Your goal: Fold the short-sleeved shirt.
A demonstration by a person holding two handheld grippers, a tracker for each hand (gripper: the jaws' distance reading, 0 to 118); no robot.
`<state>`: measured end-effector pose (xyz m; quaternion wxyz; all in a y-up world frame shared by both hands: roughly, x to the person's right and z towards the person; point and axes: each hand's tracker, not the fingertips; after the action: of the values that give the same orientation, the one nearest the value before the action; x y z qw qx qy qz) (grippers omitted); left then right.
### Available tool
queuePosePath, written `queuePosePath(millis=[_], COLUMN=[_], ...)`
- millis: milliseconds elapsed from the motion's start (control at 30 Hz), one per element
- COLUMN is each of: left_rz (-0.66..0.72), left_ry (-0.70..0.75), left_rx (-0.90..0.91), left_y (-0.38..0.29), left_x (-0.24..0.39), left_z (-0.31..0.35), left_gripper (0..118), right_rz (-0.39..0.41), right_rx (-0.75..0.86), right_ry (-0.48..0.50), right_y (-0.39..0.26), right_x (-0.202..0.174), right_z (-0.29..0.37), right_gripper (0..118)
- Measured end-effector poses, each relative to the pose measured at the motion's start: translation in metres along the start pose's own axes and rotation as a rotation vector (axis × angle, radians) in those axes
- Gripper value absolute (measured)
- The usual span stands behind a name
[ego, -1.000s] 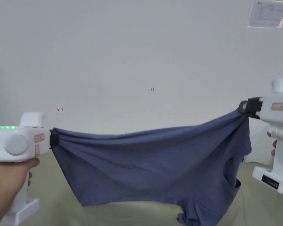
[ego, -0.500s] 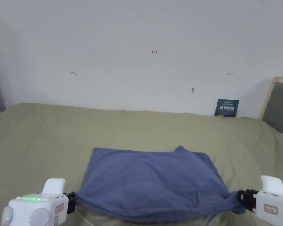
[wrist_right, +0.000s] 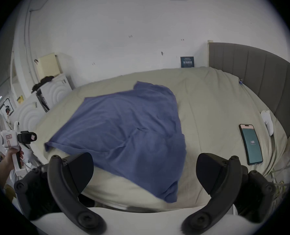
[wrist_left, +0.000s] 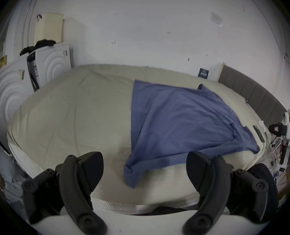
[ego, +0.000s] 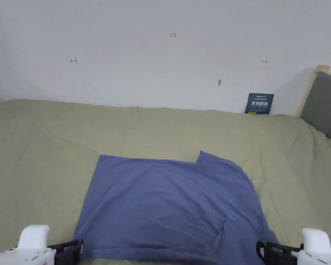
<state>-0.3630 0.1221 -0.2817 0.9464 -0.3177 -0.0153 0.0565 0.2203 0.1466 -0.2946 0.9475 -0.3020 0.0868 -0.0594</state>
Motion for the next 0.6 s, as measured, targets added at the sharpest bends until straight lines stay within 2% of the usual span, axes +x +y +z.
queuePosePath(millis=[67,133,200,233,267,300,333,400,433,467,533,600], left_rz=[0.004,0.007,0.028,0.036,0.042,0.036,0.029,-0.081,-0.075,-0.072,-0.076,-0.095], left_ry=[-0.032,-0.024,0.006,0.005,-0.017,-0.036,-0.032,0.109,0.032,0.006,0.021,0.037], left_rx=[0.062,0.074,0.063,0.044,0.030,0.024,0.026,-0.030,-0.078,-0.119,-0.105,-0.122], left_y=[-0.001,-0.001,-0.001,-0.002,-0.004,-0.007,-0.009,-0.011,-0.013,-0.016,-0.024,-0.029], left_x=[0.004,0.017,0.022,0.021,0.022,0.021,0.021,0.026,0.025,0.023,0.017,0.009], left_z=[0.024,0.048,0.061,0.065,0.068,0.070,0.071,0.074,0.073,0.073,0.058,0.038], left_gripper=[102,102,100,94,74,17,0,0,0,0,0,22], right_rz=[0.000,0.027,0.043,0.043,0.036,0.029,0.029,0.050,0.037,0.001,-0.005,0.001], right_rx=[0.009,-0.001,-0.003,-0.001,0.022,0.037,0.040,0.039,0.046,0.023,0.016,-0.004], right_ry=[0.038,0.023,0.041,0.058,0.069,0.061,0.044,-0.033,-0.034,0.016,0.001,-0.001], right_y=[0.006,0.004,-0.012,-0.015,-0.019,-0.022,-0.024,-0.027,-0.028,-0.026,-0.026,-0.029], right_x=[-0.017,-0.034,-0.028,-0.031,-0.034,-0.036,-0.039,-0.042,-0.043,-0.040,-0.039,-0.028], right_z=[0.025,0.043,0.039,0.043,0.049,0.053,0.055,0.056,0.056,0.055,0.052,0.045], right_gripper=[118,118,117,109,88,39,5,1,1,1,1,1])
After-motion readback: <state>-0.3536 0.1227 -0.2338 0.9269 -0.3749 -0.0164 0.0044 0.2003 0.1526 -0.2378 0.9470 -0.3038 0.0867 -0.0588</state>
